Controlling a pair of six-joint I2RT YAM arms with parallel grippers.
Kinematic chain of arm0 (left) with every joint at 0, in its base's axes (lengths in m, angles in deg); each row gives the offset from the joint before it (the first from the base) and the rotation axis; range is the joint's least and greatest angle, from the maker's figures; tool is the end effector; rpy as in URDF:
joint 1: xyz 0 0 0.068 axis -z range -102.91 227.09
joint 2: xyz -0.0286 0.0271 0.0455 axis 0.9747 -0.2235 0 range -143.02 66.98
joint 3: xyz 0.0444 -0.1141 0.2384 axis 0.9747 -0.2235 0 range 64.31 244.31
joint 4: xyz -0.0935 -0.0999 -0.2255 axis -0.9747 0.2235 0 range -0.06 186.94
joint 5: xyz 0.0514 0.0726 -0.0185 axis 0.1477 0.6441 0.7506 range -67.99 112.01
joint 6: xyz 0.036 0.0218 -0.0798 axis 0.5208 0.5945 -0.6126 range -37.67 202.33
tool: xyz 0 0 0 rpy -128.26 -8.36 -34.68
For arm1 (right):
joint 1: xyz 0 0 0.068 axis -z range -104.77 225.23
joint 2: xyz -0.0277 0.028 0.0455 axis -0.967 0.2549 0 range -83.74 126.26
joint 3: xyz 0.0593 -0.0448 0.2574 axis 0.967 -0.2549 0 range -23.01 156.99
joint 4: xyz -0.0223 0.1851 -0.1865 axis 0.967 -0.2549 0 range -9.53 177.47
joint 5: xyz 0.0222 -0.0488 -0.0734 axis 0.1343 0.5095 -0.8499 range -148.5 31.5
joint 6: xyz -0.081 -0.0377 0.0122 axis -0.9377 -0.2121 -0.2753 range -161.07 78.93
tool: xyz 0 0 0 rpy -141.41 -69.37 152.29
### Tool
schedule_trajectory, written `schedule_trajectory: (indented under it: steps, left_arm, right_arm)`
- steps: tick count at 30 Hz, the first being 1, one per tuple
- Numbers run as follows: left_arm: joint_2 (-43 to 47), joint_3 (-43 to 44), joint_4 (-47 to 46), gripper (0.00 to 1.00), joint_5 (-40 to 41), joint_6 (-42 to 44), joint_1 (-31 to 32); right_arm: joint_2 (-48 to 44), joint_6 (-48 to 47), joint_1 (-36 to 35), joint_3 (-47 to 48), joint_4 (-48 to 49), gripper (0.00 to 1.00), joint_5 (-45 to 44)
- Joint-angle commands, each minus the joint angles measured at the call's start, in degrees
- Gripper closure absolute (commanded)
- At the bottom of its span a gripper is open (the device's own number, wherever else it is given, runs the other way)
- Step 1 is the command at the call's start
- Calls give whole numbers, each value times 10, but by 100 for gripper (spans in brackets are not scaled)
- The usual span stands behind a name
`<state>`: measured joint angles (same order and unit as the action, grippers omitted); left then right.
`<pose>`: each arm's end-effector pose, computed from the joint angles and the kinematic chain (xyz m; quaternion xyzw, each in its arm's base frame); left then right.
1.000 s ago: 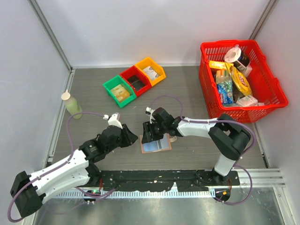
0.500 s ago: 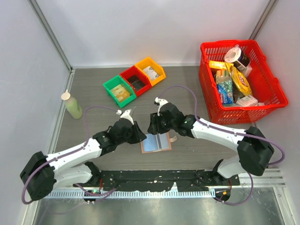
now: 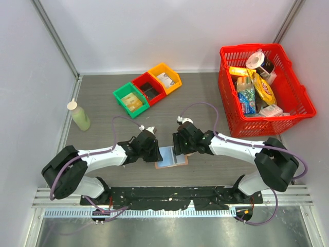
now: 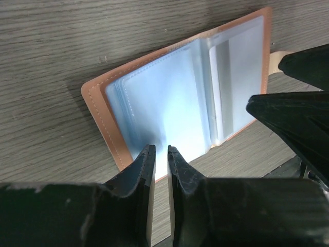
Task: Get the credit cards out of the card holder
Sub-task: Remove the credit card from the card holder.
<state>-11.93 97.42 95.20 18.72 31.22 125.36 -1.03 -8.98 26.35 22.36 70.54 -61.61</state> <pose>0.1847 -0.2140 0.1119 -0.0138 0.9424 -0.2715 0.1948 0.2075 0.2311 0.1426 -0.1306 0.9424 0.1795 0.2500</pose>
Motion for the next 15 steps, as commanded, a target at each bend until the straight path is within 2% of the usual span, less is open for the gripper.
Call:
schedule_trajectory:
  steps: [1,10,15]
  left_arm:
    - [-6,8,12,81,7,21,0]
    - [-15,-20,-6,85,0,8,1]
    - [-25,-20,-16,86,-7,8,1]
  right_arm:
    - [16,15,1,-5,16,39,-3]
    - [40,19,1,-11,37,39,42]
    - [23,14,0,-11,53,45,74]
